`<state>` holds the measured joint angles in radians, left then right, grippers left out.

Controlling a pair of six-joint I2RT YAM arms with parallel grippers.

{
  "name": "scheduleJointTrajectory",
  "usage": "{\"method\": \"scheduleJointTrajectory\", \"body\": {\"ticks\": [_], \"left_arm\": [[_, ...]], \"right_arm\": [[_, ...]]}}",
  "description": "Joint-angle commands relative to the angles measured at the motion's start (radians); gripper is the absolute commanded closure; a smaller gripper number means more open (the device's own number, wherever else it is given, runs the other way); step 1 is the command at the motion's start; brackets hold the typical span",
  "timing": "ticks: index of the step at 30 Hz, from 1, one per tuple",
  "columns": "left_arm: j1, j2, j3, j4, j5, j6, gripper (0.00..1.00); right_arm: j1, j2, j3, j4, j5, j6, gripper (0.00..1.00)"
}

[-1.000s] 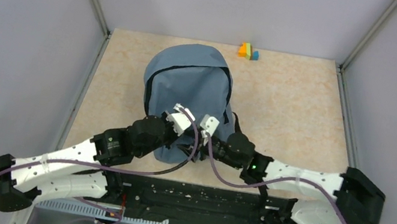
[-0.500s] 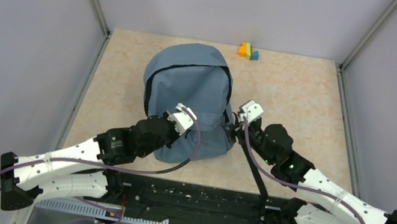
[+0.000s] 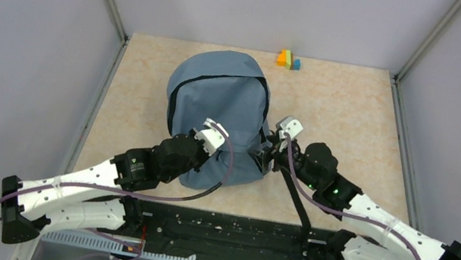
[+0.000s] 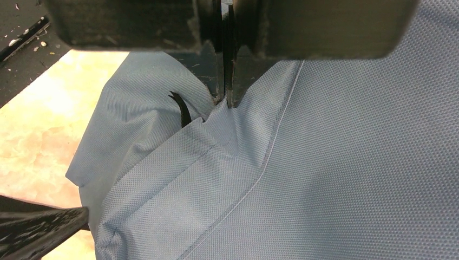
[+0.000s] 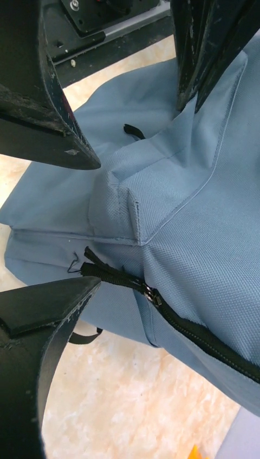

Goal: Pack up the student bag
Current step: Adjust the student bag at the center of the board, then zip the student bag at the center of the board.

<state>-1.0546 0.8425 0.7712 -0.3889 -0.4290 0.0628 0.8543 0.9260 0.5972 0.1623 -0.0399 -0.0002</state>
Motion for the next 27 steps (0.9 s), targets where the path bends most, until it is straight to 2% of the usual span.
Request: {"method": "scheduleJointTrajectory", "body": {"ticks": [1, 10, 12, 13, 16, 18, 19, 22, 25, 27], "left_arm": [[-0.006, -0.011, 0.036, 0.005, 0.004, -0.033, 1.00], [-0.005, -0.012, 0.047, -0.013, 0.004, -0.040, 1.00], [-0.006, -0.007, 0.054, -0.013, 0.008, -0.038, 1.00], [-0.006, -0.004, 0.059, -0.014, 0.011, -0.039, 1.00], [-0.006, 0.005, 0.088, -0.033, 0.039, -0.038, 0.99], [-0.007, 0.013, 0.128, -0.064, 0.066, -0.050, 0.88], [-0.007, 0.018, 0.152, -0.081, 0.081, -0.058, 0.79], [-0.008, 0.047, 0.236, -0.130, 0.160, -0.130, 0.54], [-0.021, 0.115, 0.323, -0.181, 0.244, -0.222, 0.48], [-0.086, 0.165, 0.353, -0.181, 0.232, -0.287, 0.47]], "right_arm": [[0.004, 0.075, 0.068, 0.051, 0.006, 0.076, 0.27], [0.029, 0.149, 0.088, 0.115, 0.112, 0.126, 0.27], [0.031, 0.167, 0.091, 0.119, 0.161, 0.139, 0.30], [0.031, 0.176, 0.090, 0.117, 0.200, 0.143, 0.38], [0.032, 0.184, 0.086, 0.095, 0.288, 0.145, 0.75], [0.031, 0.167, 0.076, 0.089, 0.307, 0.142, 0.90], [0.030, 0.155, 0.069, 0.090, 0.308, 0.142, 0.96], [0.029, 0.137, 0.055, 0.098, 0.301, 0.141, 1.00], [0.029, 0.143, 0.052, 0.104, 0.286, 0.150, 1.00], [0.029, 0.150, 0.053, 0.107, 0.281, 0.151, 1.00]]}}
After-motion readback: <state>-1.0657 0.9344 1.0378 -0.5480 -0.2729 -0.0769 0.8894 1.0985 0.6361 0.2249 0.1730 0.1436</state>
